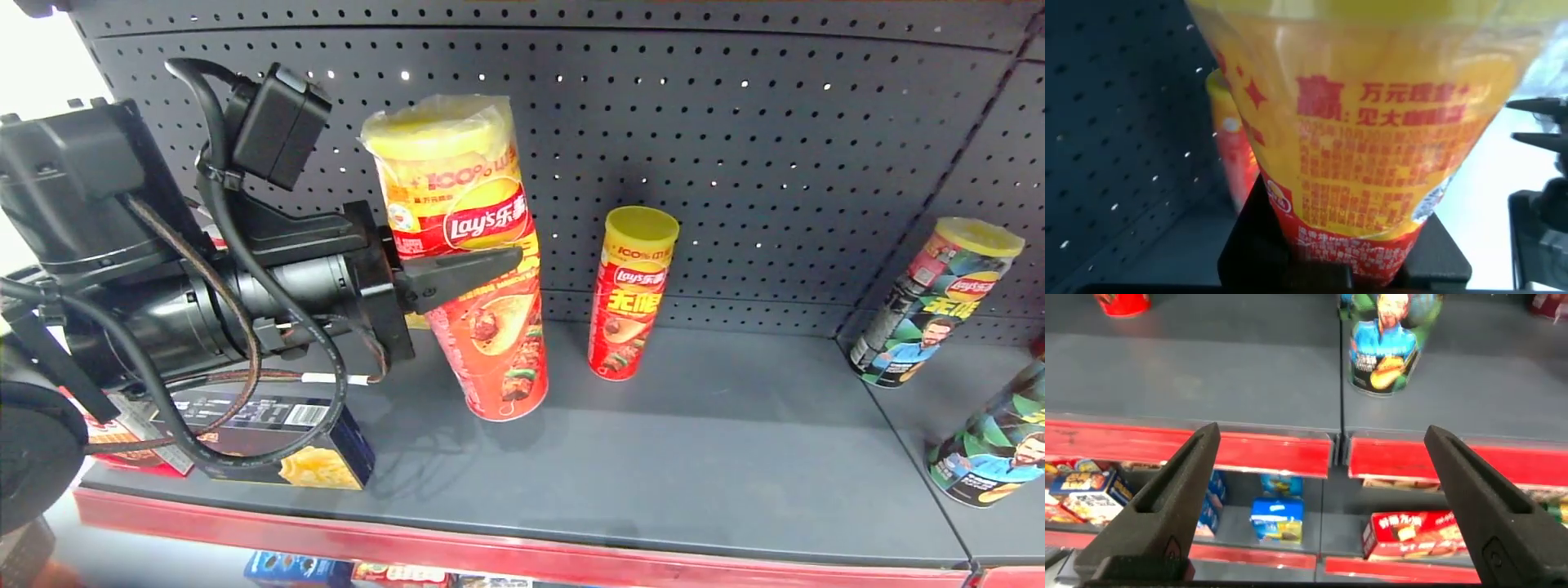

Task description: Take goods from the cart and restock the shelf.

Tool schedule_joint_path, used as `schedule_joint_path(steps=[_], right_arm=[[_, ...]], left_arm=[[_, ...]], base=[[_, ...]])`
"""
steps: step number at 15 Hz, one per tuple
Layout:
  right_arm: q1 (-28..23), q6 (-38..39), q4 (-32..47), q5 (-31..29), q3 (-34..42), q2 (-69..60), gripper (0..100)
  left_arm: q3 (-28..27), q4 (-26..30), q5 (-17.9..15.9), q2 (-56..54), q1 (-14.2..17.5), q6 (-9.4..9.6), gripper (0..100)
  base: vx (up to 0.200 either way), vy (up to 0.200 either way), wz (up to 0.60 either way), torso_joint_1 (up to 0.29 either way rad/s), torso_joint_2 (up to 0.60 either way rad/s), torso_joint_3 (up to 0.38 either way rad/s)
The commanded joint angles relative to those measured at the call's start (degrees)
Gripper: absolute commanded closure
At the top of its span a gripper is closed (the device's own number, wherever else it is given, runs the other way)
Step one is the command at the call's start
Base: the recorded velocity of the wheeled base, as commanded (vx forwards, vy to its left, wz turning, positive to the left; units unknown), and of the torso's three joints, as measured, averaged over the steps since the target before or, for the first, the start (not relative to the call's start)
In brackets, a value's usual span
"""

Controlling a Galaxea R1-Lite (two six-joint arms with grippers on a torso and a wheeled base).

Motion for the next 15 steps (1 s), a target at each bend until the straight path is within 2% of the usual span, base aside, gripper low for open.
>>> schedule_joint_path(steps=[1, 3, 15], right_arm=[[0.01, -0.02, -0.02, -0.01, 0.00, -0.02, 0], [0.01, -0.02, -0.02, -0.01, 0.00, -0.02, 0], [0.01, -0.02, -0.02, -0.01, 0.00, 0.06, 0]], left_arm=[[0.08, -0.01, -0.05, -0.02, -0.12, -0.01, 100], [0.26, -0.09, -0.05, -0.02, -0.12, -0.01, 100], [0.43, -0.53, -0.05, 0.06, -0.03, -0.09, 100]], base=[[0.000, 0.000, 0.00, 0.000, 0.00, 0.000], [0.000, 0.000, -0.60, 0.005, 0.00, 0.005], [0.000, 0.000, 0.00, 0.000, 0.00, 0.000]])
